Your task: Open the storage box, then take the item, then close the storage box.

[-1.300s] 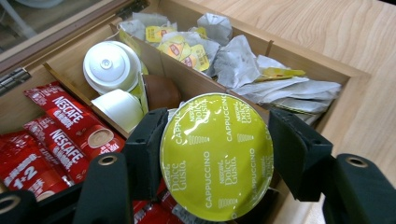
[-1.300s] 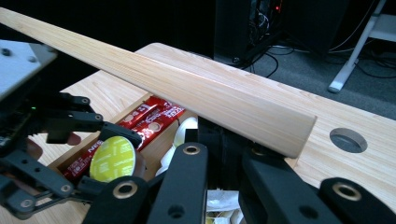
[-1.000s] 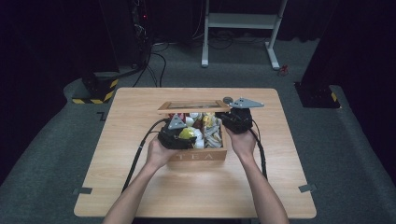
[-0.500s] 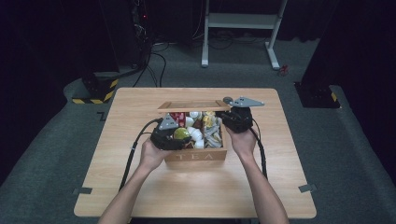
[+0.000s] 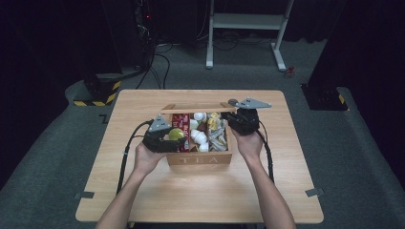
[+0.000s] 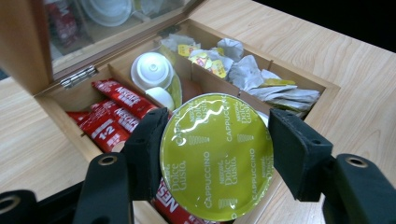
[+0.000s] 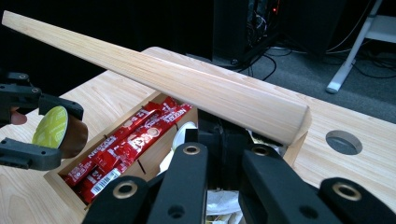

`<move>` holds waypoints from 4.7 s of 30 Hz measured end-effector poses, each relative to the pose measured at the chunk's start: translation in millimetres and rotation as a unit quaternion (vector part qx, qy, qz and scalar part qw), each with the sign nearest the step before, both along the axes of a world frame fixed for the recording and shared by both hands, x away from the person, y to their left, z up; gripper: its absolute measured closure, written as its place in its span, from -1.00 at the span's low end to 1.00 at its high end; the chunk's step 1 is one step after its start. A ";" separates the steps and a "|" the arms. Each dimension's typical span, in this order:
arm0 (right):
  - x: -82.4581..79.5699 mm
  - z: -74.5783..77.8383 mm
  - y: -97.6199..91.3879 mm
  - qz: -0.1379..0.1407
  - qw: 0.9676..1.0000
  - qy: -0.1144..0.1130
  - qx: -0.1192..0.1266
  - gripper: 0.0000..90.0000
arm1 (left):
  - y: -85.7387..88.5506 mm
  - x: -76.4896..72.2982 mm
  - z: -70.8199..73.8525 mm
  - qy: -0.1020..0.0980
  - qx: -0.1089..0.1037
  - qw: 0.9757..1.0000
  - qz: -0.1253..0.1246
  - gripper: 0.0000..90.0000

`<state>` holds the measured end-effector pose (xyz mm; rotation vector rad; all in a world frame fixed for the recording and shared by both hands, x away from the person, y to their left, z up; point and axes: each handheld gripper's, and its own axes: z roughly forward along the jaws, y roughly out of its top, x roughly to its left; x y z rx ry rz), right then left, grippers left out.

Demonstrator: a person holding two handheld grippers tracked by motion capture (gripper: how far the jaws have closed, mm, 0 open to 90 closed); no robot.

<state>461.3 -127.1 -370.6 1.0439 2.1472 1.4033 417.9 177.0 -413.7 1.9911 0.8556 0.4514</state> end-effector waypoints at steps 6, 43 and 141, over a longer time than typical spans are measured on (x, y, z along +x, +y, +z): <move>0.2 0.2 0.1 0.000 1.000 0.000 0.000 1.00 | 6.8 -0.4 -1.2 0.001 -0.003 1.000 0.005 -0.10; -2.2 -3.3 0.8 0.001 1.000 0.002 -0.004 1.00 | 84.4 -10.6 -25.6 0.012 -0.034 0.995 0.092 -0.10; -19.9 -28.4 -6.1 0.010 1.000 0.013 -0.001 1.00 | 149.9 -30.4 -85.2 0.026 -0.024 0.979 0.199 -0.24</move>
